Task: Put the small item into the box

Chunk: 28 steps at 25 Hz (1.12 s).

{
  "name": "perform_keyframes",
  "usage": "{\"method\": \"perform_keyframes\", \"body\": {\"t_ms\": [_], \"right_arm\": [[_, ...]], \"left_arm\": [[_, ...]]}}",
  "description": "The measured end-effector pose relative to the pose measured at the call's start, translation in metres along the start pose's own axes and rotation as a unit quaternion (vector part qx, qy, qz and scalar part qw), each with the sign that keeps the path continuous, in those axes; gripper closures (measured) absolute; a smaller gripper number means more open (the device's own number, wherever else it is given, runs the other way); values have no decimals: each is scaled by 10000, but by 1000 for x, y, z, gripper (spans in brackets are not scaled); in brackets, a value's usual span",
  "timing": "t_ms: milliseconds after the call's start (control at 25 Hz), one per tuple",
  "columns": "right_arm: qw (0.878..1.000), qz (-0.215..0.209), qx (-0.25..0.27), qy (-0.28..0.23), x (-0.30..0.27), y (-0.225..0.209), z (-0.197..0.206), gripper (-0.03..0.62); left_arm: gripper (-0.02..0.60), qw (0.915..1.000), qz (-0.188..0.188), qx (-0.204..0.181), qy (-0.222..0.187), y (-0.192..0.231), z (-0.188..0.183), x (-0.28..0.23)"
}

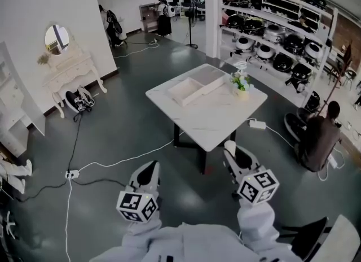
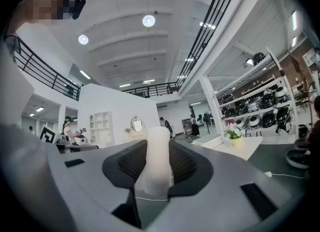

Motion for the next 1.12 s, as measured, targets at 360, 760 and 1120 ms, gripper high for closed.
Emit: {"method": "perform_keyframes", "body": {"t_ms": [360, 760, 1120], "right_arm": [[10000, -84, -41, 5, -1, -11, 5, 476], [9992, -368, -30, 156, -32, -5, 14, 476], [9990, -359, -126, 226, -79, -20, 29, 476]], "left_arm": [[583, 9999, -98, 18, 32, -11, 10, 0], [583, 9986, -492, 79, 185, 13, 16, -1], [583, 9981, -539, 102, 284, 44, 24, -32]]}}
Point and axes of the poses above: the fingertips, and each gripper's own axes: x backward along the fingers, y to its left, z out of its underside, the point moved 2 cm from there along x, backward along the fingers, and after that the axes turned 5 degrees about -y, right-handed, at the moved point
